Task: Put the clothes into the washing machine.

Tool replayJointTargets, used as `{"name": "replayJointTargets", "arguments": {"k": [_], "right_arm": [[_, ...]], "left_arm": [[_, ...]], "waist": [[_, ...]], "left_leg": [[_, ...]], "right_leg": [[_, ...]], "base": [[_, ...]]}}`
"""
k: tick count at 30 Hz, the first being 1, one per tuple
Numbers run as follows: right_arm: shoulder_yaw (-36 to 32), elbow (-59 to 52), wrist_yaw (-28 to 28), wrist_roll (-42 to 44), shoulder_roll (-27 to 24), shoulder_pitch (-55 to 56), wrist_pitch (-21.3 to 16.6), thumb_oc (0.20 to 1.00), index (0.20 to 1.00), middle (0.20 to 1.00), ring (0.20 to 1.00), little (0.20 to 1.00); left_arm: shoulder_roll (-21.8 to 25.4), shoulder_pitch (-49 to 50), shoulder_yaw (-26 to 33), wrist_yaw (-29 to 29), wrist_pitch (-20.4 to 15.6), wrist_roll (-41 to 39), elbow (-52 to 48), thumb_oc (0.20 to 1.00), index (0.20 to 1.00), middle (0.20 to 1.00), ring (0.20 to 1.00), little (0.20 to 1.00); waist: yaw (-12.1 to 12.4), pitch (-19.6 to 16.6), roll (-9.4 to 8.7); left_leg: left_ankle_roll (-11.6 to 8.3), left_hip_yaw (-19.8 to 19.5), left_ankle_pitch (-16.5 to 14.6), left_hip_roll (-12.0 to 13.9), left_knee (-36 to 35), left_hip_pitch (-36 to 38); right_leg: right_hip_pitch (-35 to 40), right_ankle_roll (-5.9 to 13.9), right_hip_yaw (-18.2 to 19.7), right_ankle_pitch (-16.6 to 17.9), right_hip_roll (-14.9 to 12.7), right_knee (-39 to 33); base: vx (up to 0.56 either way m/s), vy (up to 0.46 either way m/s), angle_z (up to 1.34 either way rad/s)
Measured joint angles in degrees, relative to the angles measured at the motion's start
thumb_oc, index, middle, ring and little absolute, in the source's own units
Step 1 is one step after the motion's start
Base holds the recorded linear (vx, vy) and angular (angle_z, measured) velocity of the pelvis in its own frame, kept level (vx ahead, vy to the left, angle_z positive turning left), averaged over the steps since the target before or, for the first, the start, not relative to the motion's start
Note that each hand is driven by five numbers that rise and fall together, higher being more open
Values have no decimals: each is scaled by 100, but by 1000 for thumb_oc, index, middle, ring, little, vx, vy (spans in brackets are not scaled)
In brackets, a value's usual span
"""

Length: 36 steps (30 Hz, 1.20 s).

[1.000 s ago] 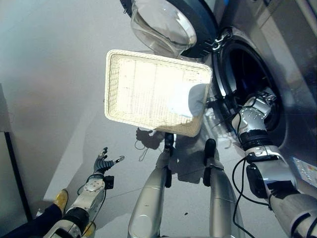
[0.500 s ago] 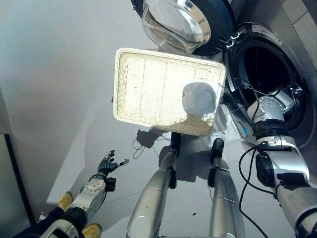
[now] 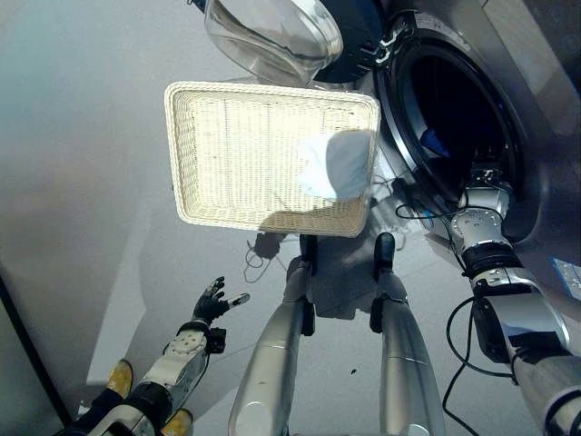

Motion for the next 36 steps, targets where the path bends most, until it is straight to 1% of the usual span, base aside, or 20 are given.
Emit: {"name": "replayJointTargets", "arguments": {"k": [2,4,6,9,10,11,12,14,15,17,20,24,26,27,29,30,32,34,35,36], "right_arm": [[3,-32,16,-269,1,176,-1,1000,1000,1000,1000,1000],[-4,-137,131,-257,41,273,-1,1000,1000,1000,1000,1000],[-27,-360,337,-183,221,474,-4,1000,1000,1000,1000,1000],[9,-799,665,61,756,1001,-26,1000,1000,1000,1000,1000],[47,-884,723,154,851,1101,-27,1000,1000,1000,1000,1000],[218,-1072,934,459,1080,1548,-27,1000,1000,1000,1000,1000],[291,-1080,993,565,1182,1688,-17,1000,1000,1000,1000,1000],[565,-1171,1244,1051,1611,2299,42,1000,1000,1000,1000,1000],[708,-1173,1337,1211,1746,2527,89,1000,1000,1000,1000,1000],[1034,-1268,1559,1578,1947,2968,227,1000,1000,1000,1000,1000],[1433,-1342,1905,1927,2035,3362,507,1000,1000,1000,1000,1000],[1724,-1563,2285,2435,1984,3609,919,1000,1000,1000,1000,1000],[1783,-1717,2362,2491,1950,3704,1058,1000,1000,1000,1000,1000],[1857,-1760,2341,2290,1926,3741,1040,1000,1000,1000,1000,1000],[2121,-1867,2217,1424,1810,3786,873,1000,1000,1000,1000,1000],[2301,-1993,2025,668,1711,3824,713,1000,1000,1000,1000,1000],[2668,-2321,588,-2586,1382,3754,199,1000,1000,1000,1000,1000],[2711,-2558,-598,-4995,1138,3553,129,1000,1000,1000,1000,1000],[2786,-2707,-1143,-6107,946,3370,163,1000,1000,1000,1000,1000],[2881,-2881,-1620,-7182,697,3167,328,1000,1000,1000,1000,1000]], "left_arm": [[-77,-1,96,0,-37,0,32,1000,1000,1000,1000,1000],[-146,-1,99,0,-67,0,115,1000,1000,1000,1000,1000],[-256,-1,102,1,-100,0,265,1000,1000,1000,1000,1000],[-414,28,107,2,-102,0,355,1000,1000,1000,1000,1000],[-433,33,113,1,-103,0,361,1000,1000,1000,1000,1000],[-543,34,142,7,-121,0,391,1000,1000,1000,1000,1000],[-590,36,196,7,-134,0,402,1000,1000,1000,1000,1000],[-816,42,326,48,-146,0,493,1000,1000,1000,1000,1000],[-892,49,328,75,-157,0,504,1000,1000,1000,1000,1000],[-1089,53,355,130,-192,-2,558,1000,1000,1000,1000,1000],[-1290,56,330,196,-254,-2,702,1000,1000,1000,1000,1000],[-1403,69,328,249,-262,-124,839,1000,1000,1000,1000,1000],[-1410,80,328,295,-264,-179,871,1000,1000,1000,1000,1000],[-1413,100,333,314,-264,-217,871,1000,1000,1000,1000,1000],[-1411,138,336,338,-262,-238,875,1000,1000,1000,1000,1000],[-1408,158,336,348,-260,-238,874,1000,1000,1000,1000,1000],[-1391,171,356,357,-237,-320,870,1000,1000,1000,1000,1000],[-1392,187,481,353,-180,-365,901,1000,1000,1000,1000,1000],[-1392,204,567,346,-144,-365,926,1000,1000,1000,1000,1000],[-1384,206,612,305,-139,-362,986,1000,1000,1000,1000,1000]], "waist": [[5,0,3],[9,0,3],[-10,0,2],[-94,0,-1],[-120,-1,-2],[-184,-3,-6],[-213,-3,-7],[-337,-3,-14],[-416,-3,-15],[-479,-1,-22],[-600,2,-33],[-603,-14,-121],[-603,-11,-140],[-603,-11,-143],[-602,-8,-149],[-603,-8,-151],[-597,-10,-194],[-581,-13,-264],[-576,-15,-296],[-585,-15,-303]], "left_leg": [[-16,-13,-11,21,0,1],[-21,-16,-14,27,0,15],[-25,-21,-17,30,0,56],[-43,-52,-31,24,-7,179],[-45,-56,-32,23,-13,193],[-60,-62,-47,27,-22,227],[-69,-68,-56,22,-24,226],[-69,-77,-57,24,-28,220],[-70,-78,-57,29,-26,222],[-69,-58,-57,39,-32,236],[-70,-44,-56,55,-58,324],[-71,-23,-56,91,-149,521],[-75,-24,-51,91,-198,594],[-77,-35,-44,92,-224,646],[-76,-79,-41,97,-274,740],[-73,-127,-34,106,-310,804],[-75,-163,-33,125,-319,862],[-77,-181,-32,122,-335,905],[-78,-208,-30,123,-331,918],[-87,-272,-19,121,-331,919]], "right_leg": [[8,-17,-29,-15,14,1],[21,-21,-35,-19,20,1],[67,-20,-39,-21,20,1],[203,-18,-48,-48,19,6],[219,-16,-51,-51,19,4],[251,-1,-53,-70,19,5],[251,-2,-53,-72,19,3],[250,10,-56,-74,26,-11],[260,12,-53,-72,30,-17],[289,10,-46,-41,41,-76],[393,8,-41,-9,67,-147],[606,-1,-42,24,105,-287],[691,0,-56,22,107,-315],[746,5,-70,20,106,-343],[877,9,-116,22,104,-415],[957,11,-155,21,102,-459],[1067,9,-233,12,100,-498],[1117,9,-250,6,103,-502],[1146,10,-278,5,100,-504],[1174,21,-325,-3,95,-509]], "base": [[-33,41,3],[-42,48,2],[-52,53,2],[-71,73,5],[-62,55,4],[-71,64,1],[-82,86,1],[-74,91,-1],[-88,106,-3],[-107,129,-6],[-74,99,-4],[-71,97,-2],[-69,78,5],[-52,38,8],[-52,32,9],[-47,31,15],[-28,27,14],[-24,0,6],[-19,-18,13],[-5,-28,20]]}}
